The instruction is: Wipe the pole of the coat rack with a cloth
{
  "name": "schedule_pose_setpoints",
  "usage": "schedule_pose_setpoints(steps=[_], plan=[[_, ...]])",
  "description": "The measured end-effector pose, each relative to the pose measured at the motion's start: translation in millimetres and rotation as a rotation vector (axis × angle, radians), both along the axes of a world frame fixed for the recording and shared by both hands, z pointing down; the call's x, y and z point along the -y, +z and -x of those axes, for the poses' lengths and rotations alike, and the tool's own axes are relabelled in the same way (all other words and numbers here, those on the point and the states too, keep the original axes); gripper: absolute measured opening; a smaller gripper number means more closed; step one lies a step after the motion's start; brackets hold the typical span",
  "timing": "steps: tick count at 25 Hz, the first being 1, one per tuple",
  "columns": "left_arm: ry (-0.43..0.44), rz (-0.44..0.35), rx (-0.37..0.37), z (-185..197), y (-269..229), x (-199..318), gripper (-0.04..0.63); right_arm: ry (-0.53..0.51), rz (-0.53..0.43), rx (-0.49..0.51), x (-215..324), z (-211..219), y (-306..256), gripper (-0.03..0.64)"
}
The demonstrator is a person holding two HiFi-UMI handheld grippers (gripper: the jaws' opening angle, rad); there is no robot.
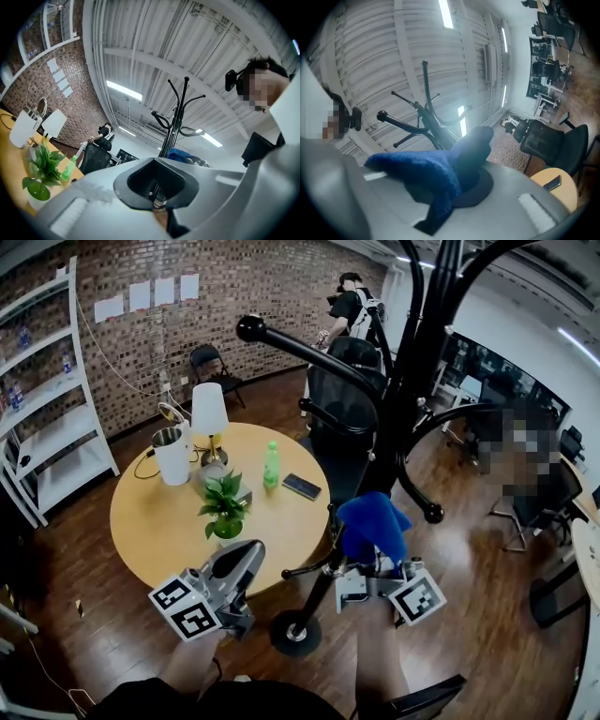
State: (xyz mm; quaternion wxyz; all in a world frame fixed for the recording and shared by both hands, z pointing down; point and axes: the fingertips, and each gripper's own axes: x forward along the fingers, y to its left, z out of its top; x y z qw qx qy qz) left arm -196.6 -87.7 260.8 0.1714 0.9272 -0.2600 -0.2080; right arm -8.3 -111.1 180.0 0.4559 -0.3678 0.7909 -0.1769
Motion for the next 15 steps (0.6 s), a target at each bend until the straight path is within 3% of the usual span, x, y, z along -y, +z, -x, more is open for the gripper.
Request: schedule_pose_setpoints(steps=[11,13,15], plan=[[0.032,0.000,0.047,-14.6,4.5,-1.7,0.000,-0.033,0.273,0.057,4.0,0.6,167.9,0.020],[0.039,-0.011,0.067,-18.0,5.3,-3.9,0.000,0.028,0.341,-0.056,3.6,-0.8,197.3,0.020],[0.049,-0.016,0.081,-21.5,6.1,-5.7,0.000,0.117,0.355,-0.244,3.7,0.3,213.8,0.020]])
